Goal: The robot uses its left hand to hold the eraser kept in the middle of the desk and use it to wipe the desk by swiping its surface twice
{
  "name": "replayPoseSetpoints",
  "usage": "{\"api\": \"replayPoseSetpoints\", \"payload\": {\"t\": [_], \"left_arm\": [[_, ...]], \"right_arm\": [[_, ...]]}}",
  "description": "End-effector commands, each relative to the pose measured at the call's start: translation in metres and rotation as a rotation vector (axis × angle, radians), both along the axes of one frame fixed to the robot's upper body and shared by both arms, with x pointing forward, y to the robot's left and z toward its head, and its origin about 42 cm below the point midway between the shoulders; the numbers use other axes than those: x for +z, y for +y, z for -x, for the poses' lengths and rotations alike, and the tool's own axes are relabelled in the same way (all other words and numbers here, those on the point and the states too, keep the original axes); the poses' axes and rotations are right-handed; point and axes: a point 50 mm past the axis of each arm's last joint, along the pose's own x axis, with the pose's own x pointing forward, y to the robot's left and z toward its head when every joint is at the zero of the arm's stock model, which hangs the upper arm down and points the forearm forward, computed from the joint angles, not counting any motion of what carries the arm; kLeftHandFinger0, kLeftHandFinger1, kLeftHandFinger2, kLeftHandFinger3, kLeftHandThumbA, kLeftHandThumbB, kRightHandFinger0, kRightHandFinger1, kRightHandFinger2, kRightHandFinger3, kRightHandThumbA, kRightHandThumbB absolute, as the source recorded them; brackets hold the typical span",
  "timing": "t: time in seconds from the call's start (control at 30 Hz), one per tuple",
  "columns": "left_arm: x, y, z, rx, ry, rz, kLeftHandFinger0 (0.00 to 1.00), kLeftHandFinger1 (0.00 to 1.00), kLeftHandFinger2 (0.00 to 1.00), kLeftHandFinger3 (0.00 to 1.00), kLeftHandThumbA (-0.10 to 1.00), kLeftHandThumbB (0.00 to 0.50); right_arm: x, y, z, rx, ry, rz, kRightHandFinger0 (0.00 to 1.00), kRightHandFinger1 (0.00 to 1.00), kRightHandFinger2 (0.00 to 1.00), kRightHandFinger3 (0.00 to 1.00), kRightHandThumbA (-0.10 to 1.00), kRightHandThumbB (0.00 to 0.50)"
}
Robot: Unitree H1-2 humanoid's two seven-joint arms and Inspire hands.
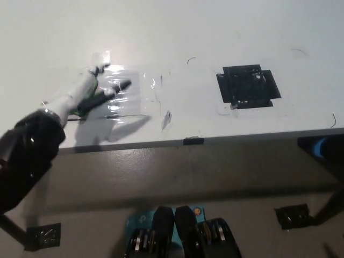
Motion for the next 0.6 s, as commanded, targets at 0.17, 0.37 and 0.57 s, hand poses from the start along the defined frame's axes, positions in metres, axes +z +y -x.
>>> {"api": "replayPoseSetpoints", "payload": {"t": [0.17, 0.37, 0.57], "left_arm": [[0.097, 0.042, -0.034, -0.021, -0.411, -1.059, 1.00, 1.00, 1.00, 1.00, 1.00, 0.364], [0.108, 0.047, -0.033, -0.008, -0.467, -1.086, 1.00, 1.00, 1.00, 1.00, 1.00, 0.359], [0.110, 0.041, -0.035, -0.013, -0.508, -1.063, 1.00, 1.00, 1.00, 1.00, 1.00, 0.377]], "right_arm": [[0.018, -0.013, 0.010, -0.042, -0.070, 0.028, 1.00, 1.00, 1.00, 1.00, 1.00, 0.023], [0.018, -0.015, 0.014, -0.041, -0.062, 0.038, 1.00, 1.00, 1.00, 1.00, 1.00, 0.019], [0.017, -0.017, 0.017, -0.049, -0.067, 0.048, 1.00, 1.00, 1.00, 1.00, 1.00, 0.002]]}}
